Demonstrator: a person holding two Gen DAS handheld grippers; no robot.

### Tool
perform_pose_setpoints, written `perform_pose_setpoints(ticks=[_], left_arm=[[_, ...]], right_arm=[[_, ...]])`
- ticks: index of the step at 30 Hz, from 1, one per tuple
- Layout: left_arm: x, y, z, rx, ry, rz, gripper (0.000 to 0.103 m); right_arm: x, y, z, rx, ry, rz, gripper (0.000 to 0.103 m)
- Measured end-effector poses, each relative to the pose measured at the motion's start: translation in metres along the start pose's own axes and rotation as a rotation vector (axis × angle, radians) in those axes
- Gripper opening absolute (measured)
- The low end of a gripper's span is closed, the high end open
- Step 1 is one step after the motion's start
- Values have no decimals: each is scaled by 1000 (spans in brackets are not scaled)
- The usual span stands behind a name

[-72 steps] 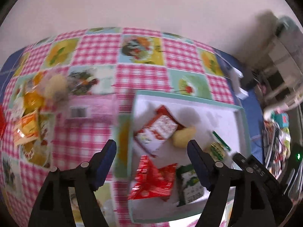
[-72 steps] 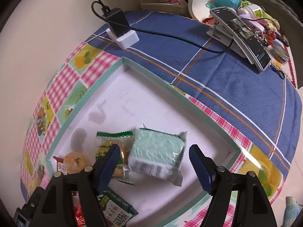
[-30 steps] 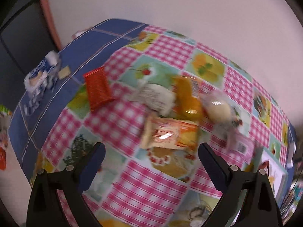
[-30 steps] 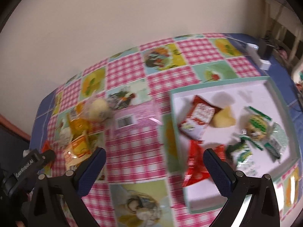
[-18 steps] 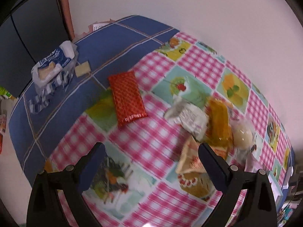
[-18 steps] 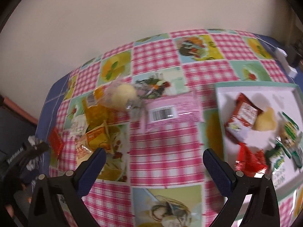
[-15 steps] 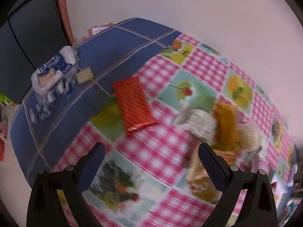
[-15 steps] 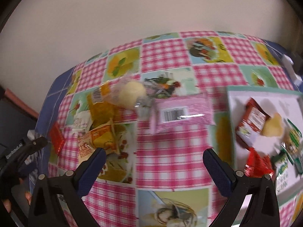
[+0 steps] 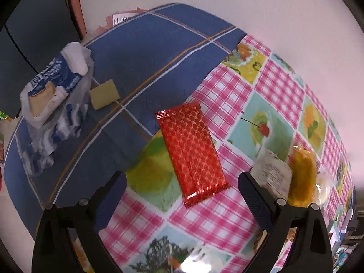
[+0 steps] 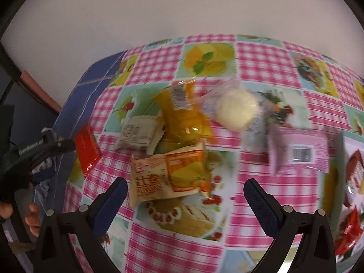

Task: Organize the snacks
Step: 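Grasp the red patterned wrapper with the left tool while the right tool grasps the Dalyuan Swiss roll pack, then carry the red wrapper and Swiss roll pack to the tray and open both tools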

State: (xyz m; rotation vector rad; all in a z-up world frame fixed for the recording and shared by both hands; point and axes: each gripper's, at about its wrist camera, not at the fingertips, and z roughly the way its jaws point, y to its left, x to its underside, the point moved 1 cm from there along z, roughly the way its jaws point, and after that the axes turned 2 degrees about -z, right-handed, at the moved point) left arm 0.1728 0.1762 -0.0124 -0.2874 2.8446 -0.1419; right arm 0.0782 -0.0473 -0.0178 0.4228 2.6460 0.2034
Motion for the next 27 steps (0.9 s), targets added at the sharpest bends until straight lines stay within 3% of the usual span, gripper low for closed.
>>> perform_pose_setpoints(ticks=[10,11,12,16,18,27], left_arm=[[-20,-23,40,-62,32,74,97],[-21,-25,45,-70,40,80,92],[-21,-26,48,-74,45,82,79],[-20,-32,52,-102,26,101,68],[-18,-33,50,-109,24,99,59],[11,-31,42,-113,26,83,53]], right_arm=[[0,20,37,19,60,-61,103],[1,21,41,25,65,-65,103],[1,21,42,29,68,-66,103],[3,20,50,42,76,-57,103],[4,19,48,46,68,-57,96],[9,12,36,47,59,-34,74]])
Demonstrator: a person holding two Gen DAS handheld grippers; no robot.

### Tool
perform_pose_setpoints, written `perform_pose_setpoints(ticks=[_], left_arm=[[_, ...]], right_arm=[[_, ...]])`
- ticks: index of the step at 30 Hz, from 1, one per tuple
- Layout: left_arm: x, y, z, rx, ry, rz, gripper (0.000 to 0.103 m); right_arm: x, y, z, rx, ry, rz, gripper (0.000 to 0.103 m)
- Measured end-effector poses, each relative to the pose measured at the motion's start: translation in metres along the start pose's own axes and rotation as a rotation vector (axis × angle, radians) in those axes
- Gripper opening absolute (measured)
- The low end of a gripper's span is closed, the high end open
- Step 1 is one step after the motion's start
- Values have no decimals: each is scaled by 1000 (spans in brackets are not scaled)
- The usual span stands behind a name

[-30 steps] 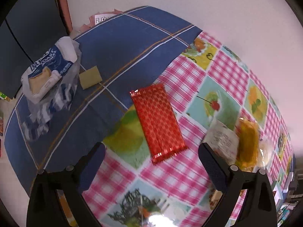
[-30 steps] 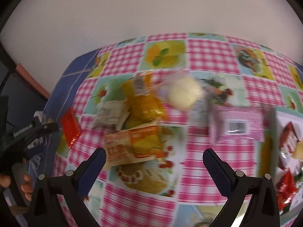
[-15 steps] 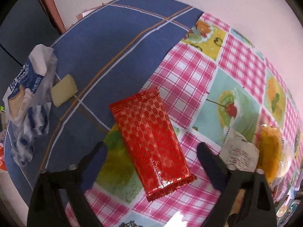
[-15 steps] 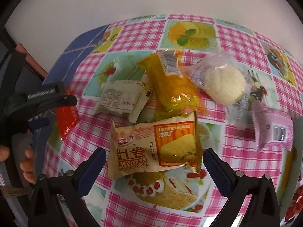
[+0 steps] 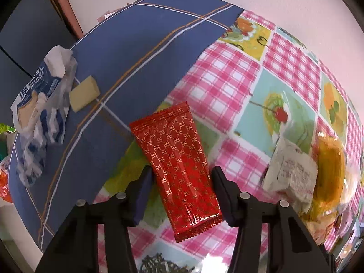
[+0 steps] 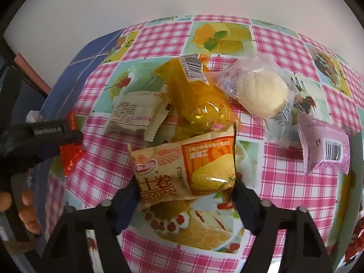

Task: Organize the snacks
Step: 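Carry the red wrapper and Swiss roll pack to the tray and open both tools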

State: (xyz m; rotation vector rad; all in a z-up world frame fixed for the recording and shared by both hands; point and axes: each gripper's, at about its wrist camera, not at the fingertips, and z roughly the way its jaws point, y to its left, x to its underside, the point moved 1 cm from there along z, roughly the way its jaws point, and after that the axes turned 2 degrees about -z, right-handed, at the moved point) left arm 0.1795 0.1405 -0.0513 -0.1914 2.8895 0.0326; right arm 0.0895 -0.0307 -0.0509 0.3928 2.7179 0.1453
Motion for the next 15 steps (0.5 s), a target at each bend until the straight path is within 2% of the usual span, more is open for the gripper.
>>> perform_pose_setpoints(ticks=[9,15], left_arm=[[48,-7,-10,39,34,-39,52],[78,-25,-26,109,59,-53,51]], right_arm=[[20,-18,-19,-25,25,59,73],[23,-35,-56,-32,-23,86,73]])
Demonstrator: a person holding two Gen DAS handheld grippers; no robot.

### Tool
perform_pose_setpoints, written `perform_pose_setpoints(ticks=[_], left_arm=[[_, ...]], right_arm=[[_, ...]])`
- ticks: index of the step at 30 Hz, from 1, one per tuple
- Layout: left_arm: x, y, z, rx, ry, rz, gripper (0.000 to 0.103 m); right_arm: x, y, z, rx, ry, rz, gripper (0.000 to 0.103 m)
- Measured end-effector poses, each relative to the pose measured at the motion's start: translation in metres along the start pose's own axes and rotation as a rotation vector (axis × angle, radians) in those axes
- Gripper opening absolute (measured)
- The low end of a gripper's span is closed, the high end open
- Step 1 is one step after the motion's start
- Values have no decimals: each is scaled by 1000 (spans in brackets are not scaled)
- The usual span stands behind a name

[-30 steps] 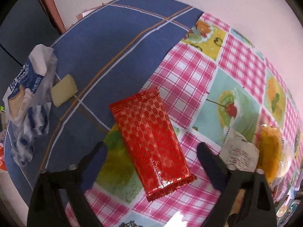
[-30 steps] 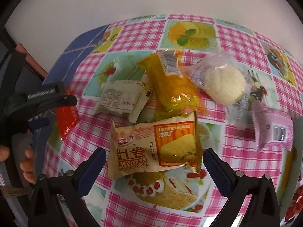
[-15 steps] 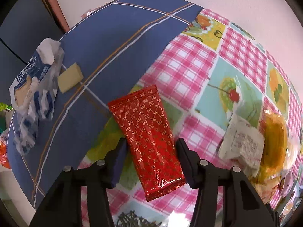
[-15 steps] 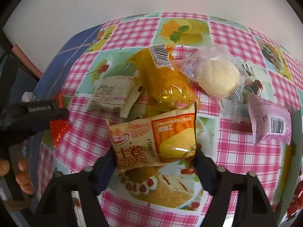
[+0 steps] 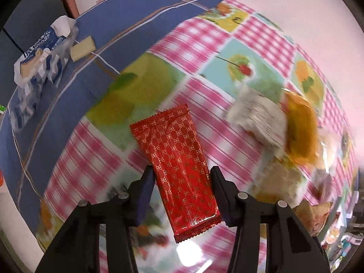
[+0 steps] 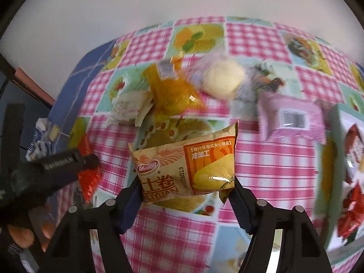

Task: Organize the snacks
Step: 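Carry the red wrapper and Swiss roll pack to the tray and open both tools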

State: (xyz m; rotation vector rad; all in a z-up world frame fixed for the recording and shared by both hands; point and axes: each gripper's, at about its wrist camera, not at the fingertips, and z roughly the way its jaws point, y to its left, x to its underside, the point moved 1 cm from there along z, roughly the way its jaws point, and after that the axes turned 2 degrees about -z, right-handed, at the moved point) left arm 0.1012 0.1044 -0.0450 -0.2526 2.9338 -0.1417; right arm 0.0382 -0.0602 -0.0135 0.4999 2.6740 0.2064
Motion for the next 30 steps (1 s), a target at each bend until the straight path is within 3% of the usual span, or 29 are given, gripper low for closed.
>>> perform_pose_setpoints(ticks=[6,11,12,19,23,30], left_arm=[[31,-49,-29,71,-36,55,51],[58,-109,-55,140,-61,150,51],[50,-113,-59,153,-57,169,51],[89,-196,-76,237,-29,375,51],[132,-258,-83,266,-11,519,51],[188,-335,-78,295,24,682,52]], right_arm=[[1,-40,-41,24,-46,77,73],[2,-100,-73,74,-75,191,73],[2,-111,-76,94,-80,214,73],[15,-223,-115,226,-122,450,73],[33,-286,-132,328,-122,586,73],[61,-351,-149,405,-116,743,73]])
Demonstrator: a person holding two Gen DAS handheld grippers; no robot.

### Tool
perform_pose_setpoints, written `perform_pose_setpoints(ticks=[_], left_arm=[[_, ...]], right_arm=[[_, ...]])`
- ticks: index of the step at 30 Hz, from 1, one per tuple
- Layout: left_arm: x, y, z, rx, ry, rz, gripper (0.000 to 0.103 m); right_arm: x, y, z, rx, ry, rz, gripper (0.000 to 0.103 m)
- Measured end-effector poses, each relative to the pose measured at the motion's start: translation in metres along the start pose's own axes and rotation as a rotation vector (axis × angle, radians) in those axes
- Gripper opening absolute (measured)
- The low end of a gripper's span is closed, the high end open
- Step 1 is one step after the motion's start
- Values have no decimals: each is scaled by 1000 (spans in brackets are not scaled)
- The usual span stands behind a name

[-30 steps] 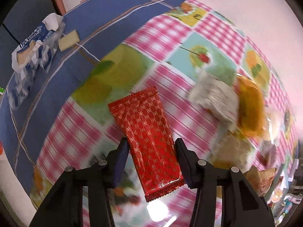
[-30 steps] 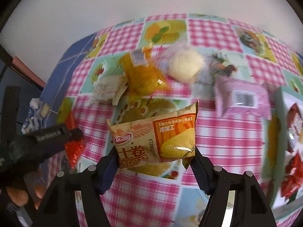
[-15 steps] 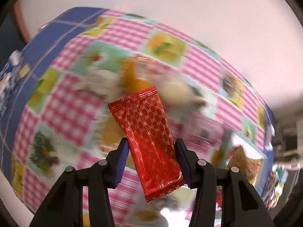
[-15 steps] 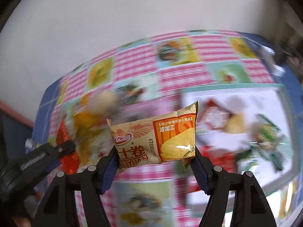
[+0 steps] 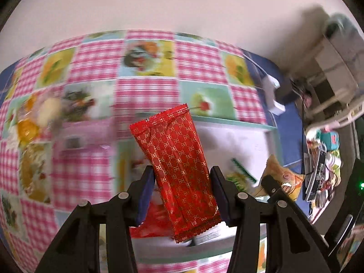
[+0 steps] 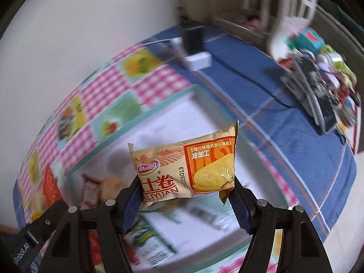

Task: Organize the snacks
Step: 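Carry the red wrapper and Swiss roll pack to the tray and open both tools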

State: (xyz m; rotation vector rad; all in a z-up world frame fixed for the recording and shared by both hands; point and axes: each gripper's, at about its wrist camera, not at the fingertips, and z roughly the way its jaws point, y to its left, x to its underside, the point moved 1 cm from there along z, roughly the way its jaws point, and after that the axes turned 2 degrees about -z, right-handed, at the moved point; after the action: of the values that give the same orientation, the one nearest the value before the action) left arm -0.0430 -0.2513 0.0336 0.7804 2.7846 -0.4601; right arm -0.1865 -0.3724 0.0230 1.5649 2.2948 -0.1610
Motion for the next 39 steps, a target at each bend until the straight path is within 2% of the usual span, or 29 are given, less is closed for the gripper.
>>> perform_pose_setpoints(ticks=[5,11,22,28,31,34,39], left_arm=[[-3,-35,17,7,18,42,52],[-11,-51,37,18,21,56,52],[-24,-50,44,27,2,31,52],[-23,-38,32,43,-19,12,59],[-19,-26,24,2,-44,3,60],[-16,-8,17,-65,-71,-19,69],[-10,27,7,-163,-111,-46,74]], right_arm=[[-6,-26,10,28,16,48,73],[-6,-26,18,8,33,47,73],[-5,-10,26,-6,41,5,73],[-6,-5,27,-8,44,-21,74],[-6,-2,27,-10,44,-39,74],[-5,2,27,-17,43,-61,75],[-5,9,22,-28,21,-94,85]])
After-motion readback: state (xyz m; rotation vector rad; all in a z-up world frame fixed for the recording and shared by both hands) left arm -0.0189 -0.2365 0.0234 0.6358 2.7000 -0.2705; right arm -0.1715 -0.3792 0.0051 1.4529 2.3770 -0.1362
